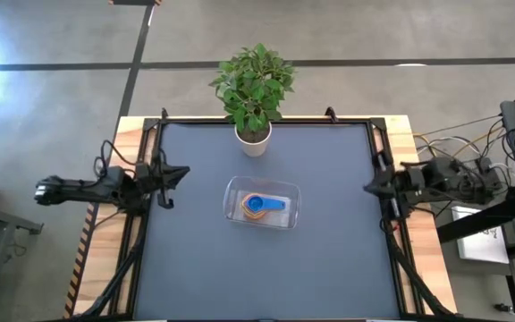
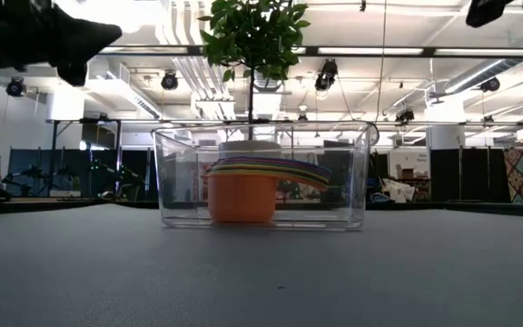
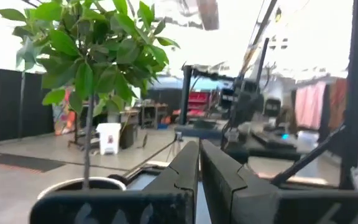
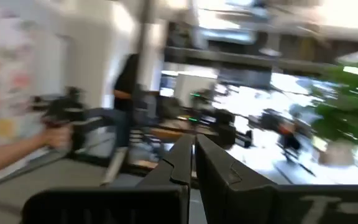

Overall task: Nest measuring cups in basket
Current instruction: Return to Home Position

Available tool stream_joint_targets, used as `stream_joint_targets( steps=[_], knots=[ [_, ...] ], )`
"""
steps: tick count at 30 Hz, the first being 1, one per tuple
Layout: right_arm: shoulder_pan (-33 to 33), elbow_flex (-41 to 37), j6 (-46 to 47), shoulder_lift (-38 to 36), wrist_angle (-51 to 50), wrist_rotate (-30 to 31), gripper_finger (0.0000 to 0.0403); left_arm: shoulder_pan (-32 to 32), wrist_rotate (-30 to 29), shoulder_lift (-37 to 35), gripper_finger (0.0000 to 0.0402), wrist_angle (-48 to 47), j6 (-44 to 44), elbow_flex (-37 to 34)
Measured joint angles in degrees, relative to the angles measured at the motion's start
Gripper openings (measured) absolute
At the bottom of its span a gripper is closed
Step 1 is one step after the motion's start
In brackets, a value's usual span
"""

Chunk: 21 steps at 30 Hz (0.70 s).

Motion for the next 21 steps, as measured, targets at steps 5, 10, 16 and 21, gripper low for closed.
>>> stream_joint_targets(
  steps=[5, 10, 16, 21],
  knots=[
    [-0.01, -5.97, -0.89, -1.96, 2.21, 3.17, 0.0008, 0.00, 0.20, -2.36, 0.0000, -0.83, -1.12, -2.76],
    [-0.02, -10.83, -0.44, -3.04, 3.13, 11.21, 0.0008, 0.00, 0.18, -2.76, 0.0000, -1.33, 0.36, -2.75],
    [-0.02, -14.90, 2.70, -2.65, 3.08, 17.12, 0.0009, 0.00, -0.67, -1.61, 0.0000, -3.62, -2.01, -2.75],
    [0.00, -16.18, 3.82, -2.64, 5.61, 16.64, 0.0009, 0.00, -0.69, -0.26, 0.0000, -5.42, -2.31, -2.75]
  ],
)
